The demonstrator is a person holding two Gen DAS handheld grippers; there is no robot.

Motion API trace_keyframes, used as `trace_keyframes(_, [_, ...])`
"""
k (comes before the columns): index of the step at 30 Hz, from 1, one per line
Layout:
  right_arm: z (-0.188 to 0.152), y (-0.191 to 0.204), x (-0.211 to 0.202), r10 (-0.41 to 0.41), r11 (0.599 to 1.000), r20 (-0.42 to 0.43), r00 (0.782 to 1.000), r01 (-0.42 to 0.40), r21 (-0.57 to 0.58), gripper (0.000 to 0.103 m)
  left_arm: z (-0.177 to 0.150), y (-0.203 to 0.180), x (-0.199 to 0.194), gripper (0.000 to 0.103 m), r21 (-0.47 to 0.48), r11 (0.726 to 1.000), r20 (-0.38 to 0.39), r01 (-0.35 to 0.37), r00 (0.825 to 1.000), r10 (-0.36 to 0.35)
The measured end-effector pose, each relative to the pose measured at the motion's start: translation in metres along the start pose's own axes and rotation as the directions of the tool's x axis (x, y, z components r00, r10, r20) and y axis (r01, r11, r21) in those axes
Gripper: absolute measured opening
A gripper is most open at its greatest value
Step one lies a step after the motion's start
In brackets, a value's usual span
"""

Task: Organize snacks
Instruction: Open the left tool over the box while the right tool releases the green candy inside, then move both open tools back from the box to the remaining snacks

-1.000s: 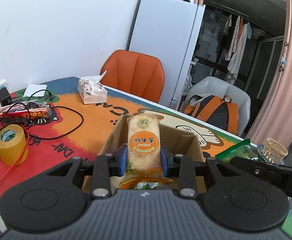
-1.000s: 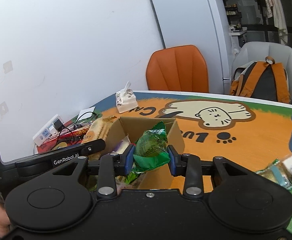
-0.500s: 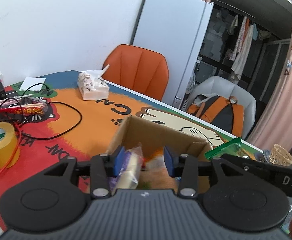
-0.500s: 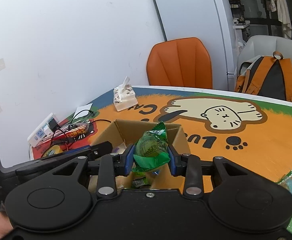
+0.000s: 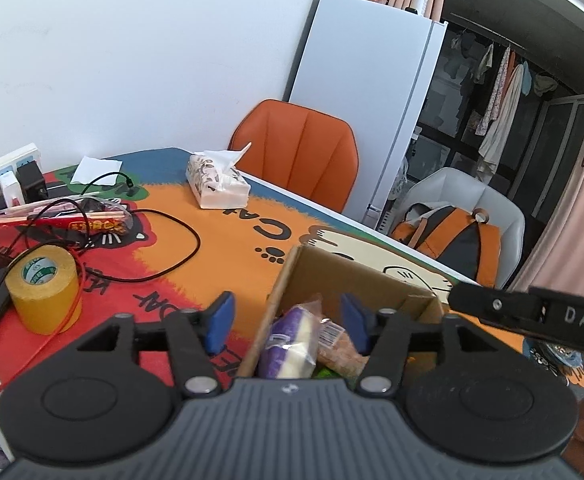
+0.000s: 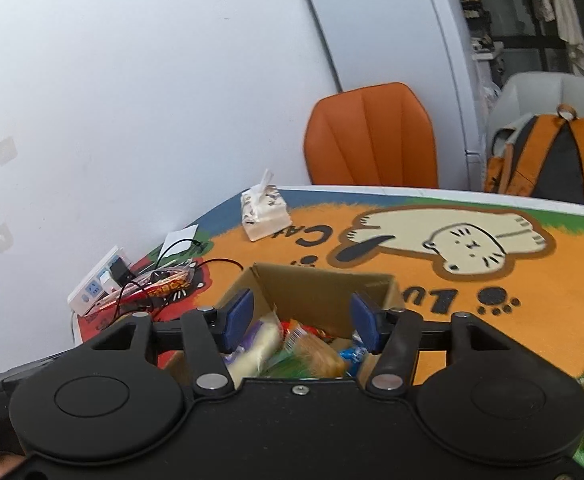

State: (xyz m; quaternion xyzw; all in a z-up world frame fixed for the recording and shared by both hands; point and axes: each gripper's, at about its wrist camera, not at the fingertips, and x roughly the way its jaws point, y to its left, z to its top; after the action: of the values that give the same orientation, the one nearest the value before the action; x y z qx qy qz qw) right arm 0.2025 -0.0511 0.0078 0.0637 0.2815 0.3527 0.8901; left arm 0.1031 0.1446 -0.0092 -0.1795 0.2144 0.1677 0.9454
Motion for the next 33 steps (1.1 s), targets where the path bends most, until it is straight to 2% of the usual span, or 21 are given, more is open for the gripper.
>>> trace_keyframes(4, [-0.006, -0.013, -0.02, -0.033, 0.999, 0.007, 0.999, 0.033, 0.008, 0.055, -0.003, -0.01, -0.005, 0.08, 0.004, 1.0, 0.014, 0.009, 1.0, -0.009])
trace_keyframes(9, [-0.017, -0.036, -0.047, -0.098, 0.995, 0.017, 0.995, 0.097, 0.028, 0.057, -0.013, -0.03, -0.007, 0.088, 0.037, 0.998, -0.002, 0.043, 0.999, -0.043])
trace_keyframes(10, [-0.019, -0.041, -0.053, -0.11, 0.993, 0.022, 0.994, 0.11, 0.036, 0.062, -0.015, -0.035, -0.006, 0.09, 0.052, 0.998, 0.002, 0.048, 0.999, -0.048])
trace_keyframes(11, [-0.022, -0.046, -0.059, -0.123, 0.992, 0.027, 0.992, 0.121, 0.044, 0.066, -0.017, -0.038, -0.006, 0.09, 0.063, 0.997, 0.004, 0.053, 0.999, -0.054])
trace_keyframes(15, [-0.03, -0.065, -0.083, -0.173, 0.983, 0.038, 0.984, 0.17, 0.069, 0.071, -0.024, -0.049, -0.006, 0.09, 0.049, 0.996, -0.03, 0.077, 0.997, -0.076])
trace_keyframes(17, [-0.033, -0.072, -0.097, -0.186, 0.979, 0.053, 0.981, 0.181, 0.089, 0.086, -0.027, -0.056, -0.009, 0.091, 0.056, 0.994, -0.03, 0.095, 0.995, -0.094])
trace_keyframes(20, [-0.039, -0.08, -0.117, -0.206, 0.975, 0.08, 0.975, 0.198, 0.099, 0.1, -0.03, -0.066, -0.014, 0.095, 0.068, 0.99, -0.024, 0.123, 0.992, -0.122])
trace_keyframes(28, [-0.044, -0.102, -0.163, -0.286, 0.952, 0.124, 0.95, 0.267, 0.148, 0.103, -0.039, -0.105, -0.026, 0.095, 0.119, 0.967, -0.05, 0.227, 0.974, -0.222])
trace_keyframes(33, [-0.05, -0.116, -0.187, -0.32, 0.94, 0.132, 0.938, 0.296, 0.172, 0.103, -0.044, -0.122, -0.033, 0.095, 0.132, 0.957, -0.064, 0.258, 0.966, -0.251])
